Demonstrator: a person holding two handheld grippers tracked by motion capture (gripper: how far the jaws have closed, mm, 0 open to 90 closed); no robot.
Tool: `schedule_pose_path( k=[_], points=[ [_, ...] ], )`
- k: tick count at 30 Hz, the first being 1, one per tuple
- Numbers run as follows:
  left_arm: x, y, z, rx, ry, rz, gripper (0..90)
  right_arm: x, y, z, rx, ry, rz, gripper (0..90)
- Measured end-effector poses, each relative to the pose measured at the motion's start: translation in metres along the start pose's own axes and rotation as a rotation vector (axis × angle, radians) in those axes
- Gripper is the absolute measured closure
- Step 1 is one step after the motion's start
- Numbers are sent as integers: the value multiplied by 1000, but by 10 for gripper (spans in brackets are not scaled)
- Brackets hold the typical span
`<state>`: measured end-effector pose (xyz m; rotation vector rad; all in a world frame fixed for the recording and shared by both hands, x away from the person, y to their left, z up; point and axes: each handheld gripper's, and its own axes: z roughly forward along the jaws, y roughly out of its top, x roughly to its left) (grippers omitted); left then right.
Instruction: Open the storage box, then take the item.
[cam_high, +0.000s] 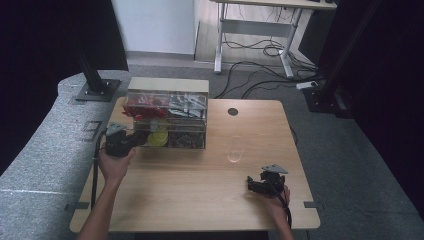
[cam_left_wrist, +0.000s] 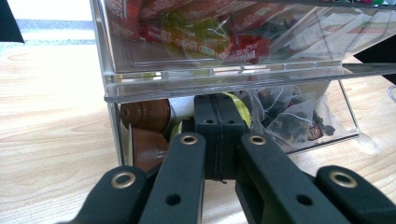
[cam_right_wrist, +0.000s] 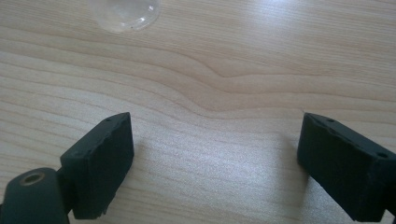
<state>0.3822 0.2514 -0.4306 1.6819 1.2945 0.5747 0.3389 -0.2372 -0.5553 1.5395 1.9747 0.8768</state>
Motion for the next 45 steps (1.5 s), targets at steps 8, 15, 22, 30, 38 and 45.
schedule_pose_path(
  k=[8, 15, 22, 30, 38, 45],
  points=[
    [4, 4, 2, -3, -3, -12, 894, 0, 0, 0, -1, -1, 0, 111],
    [6, 16, 2, -11, -3, -11, 898, 0, 1, 1, 0, -3, 2, 111],
    [6, 23, 4, -11, 2, -7, 900, 0, 1, 1, 0, -4, 3, 114],
    [9, 24, 5, -12, -6, -19, 900, 0, 0, 0, -3, -8, 6, 124],
    [10, 25, 4, -11, -7, -28, 900, 1, -1, -2, -6, -13, 5, 140],
    [9, 25, 5, -9, -3, -29, 900, 2, -2, -3, -13, -10, 1, 168]
  ],
)
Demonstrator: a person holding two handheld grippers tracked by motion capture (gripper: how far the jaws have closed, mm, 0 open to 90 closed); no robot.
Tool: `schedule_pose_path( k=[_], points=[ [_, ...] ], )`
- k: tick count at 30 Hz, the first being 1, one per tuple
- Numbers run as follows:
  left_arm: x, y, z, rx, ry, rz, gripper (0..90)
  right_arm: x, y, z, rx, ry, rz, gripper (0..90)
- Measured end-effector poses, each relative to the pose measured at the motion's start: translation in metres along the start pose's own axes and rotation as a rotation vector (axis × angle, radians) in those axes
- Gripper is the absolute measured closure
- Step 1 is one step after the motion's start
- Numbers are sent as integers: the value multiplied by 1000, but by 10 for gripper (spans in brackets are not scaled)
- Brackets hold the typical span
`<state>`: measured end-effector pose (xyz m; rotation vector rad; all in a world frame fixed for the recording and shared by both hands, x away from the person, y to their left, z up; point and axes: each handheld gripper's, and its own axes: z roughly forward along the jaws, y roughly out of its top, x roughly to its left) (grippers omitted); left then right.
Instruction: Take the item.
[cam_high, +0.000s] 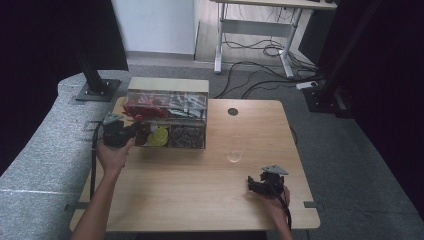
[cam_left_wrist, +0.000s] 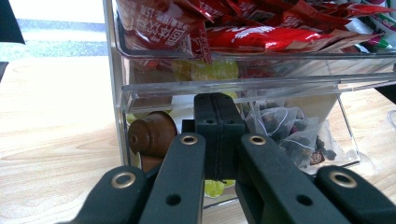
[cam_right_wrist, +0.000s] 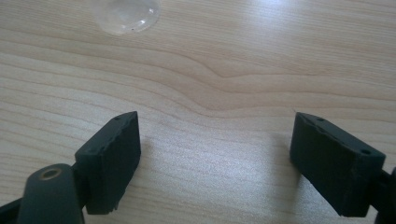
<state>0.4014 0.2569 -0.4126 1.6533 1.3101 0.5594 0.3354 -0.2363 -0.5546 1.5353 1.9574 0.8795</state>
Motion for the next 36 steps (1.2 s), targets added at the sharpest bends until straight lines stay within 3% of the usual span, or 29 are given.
schedule_pose_path(
  k=[4, 6, 13, 19, 27, 33, 36],
  points=[
    [0, 0, 2, 3, -6, -1, 900, 3, 0, -3, -12, -9, -5, 189],
    [0, 0, 2, 5, -8, -1, 900, 7, 1, -6, -18, 19, 4, 194],
    [1, 1, 3, 18, -11, 20, 899, 30, 9, -20, -75, 74, -40, 211],
    [3, 1, 4, 22, -18, 23, 899, 44, 17, -33, -128, 142, -36, 250],
    [2, 1, 6, 27, -21, 24, 899, 65, 40, -51, -226, 248, -61, 332],
    [2, 0, 8, 27, -23, 23, 899, 82, 59, -50, -257, 302, -76, 348],
    [3, 0, 8, 30, -21, 20, 899, 90, 69, -48, -263, 305, -95, 348]
  ],
)
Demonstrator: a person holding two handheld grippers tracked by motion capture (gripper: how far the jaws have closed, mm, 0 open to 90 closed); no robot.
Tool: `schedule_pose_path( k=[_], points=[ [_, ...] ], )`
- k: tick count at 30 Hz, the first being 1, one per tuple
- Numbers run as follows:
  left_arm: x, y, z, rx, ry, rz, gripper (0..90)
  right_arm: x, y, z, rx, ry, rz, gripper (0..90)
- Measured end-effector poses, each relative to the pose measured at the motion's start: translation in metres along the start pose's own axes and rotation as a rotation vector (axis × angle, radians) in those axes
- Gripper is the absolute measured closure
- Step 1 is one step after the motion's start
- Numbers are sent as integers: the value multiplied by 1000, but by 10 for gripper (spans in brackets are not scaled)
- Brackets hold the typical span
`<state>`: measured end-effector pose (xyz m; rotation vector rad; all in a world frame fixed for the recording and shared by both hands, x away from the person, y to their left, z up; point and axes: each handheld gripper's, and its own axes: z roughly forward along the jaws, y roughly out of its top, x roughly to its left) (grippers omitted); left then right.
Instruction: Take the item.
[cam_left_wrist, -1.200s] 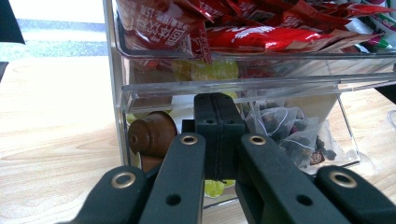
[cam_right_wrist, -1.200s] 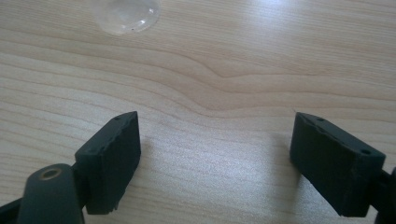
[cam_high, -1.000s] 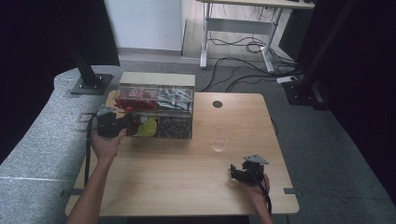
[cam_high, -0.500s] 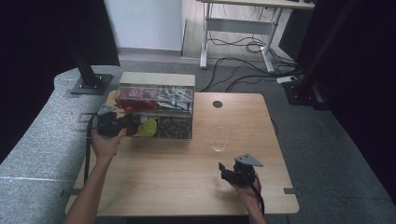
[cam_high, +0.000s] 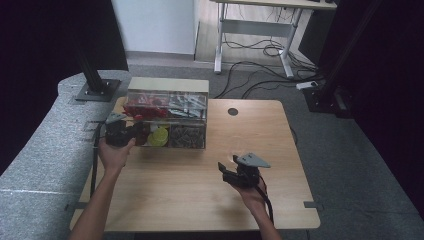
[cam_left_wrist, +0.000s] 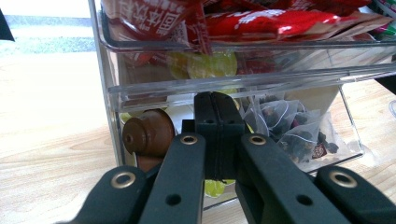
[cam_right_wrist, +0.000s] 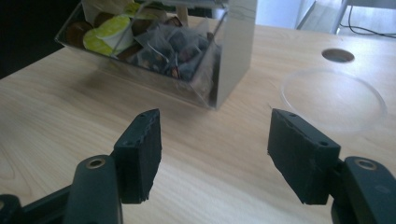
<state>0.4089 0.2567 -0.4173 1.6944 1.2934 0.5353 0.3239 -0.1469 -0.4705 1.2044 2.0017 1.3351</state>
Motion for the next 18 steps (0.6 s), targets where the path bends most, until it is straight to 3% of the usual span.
schedule_pose_path(
  k=[10, 18],
  points=[
    [0, -1, 0, -2, 1, -9, 899, 9, 22, 20, -5, 25, -8, 353],
    [-2, 0, 0, 3, 2, -4, 900, 9, 29, 34, -4, 22, -11, 399]
  ],
)
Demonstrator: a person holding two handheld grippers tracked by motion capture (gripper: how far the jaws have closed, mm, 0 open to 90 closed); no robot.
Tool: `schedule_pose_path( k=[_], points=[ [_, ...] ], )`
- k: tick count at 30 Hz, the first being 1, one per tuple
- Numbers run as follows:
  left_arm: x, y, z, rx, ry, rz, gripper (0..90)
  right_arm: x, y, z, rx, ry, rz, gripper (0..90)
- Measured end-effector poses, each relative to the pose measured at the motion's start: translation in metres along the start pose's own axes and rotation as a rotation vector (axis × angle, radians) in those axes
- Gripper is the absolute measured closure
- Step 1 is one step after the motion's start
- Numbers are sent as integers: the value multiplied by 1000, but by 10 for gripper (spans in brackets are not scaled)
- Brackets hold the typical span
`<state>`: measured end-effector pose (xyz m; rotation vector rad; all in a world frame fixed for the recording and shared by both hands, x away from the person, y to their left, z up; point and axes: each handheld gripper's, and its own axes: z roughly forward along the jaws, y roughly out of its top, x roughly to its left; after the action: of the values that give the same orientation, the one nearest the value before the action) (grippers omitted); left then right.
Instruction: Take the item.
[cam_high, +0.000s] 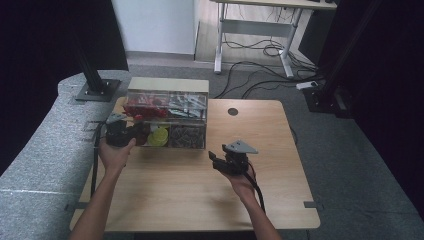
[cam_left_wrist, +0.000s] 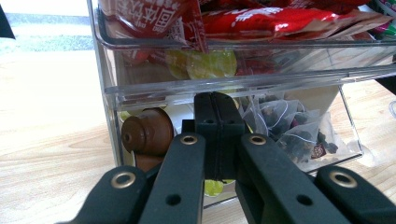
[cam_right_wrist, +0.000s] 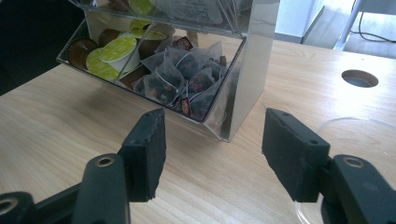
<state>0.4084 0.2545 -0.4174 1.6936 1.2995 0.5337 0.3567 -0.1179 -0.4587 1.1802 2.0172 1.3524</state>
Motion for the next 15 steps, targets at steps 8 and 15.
schedule_pose_path(
  k=[8, 15],
  points=[
    [-1, 0, 0, 4, -1, 3, 900, -1, 3, 11, -4, 21, 18, 449],
    [-1, 1, -1, 3, -2, 4, 899, 7, 8, 20, 8, 43, -4, 480]
  ],
)
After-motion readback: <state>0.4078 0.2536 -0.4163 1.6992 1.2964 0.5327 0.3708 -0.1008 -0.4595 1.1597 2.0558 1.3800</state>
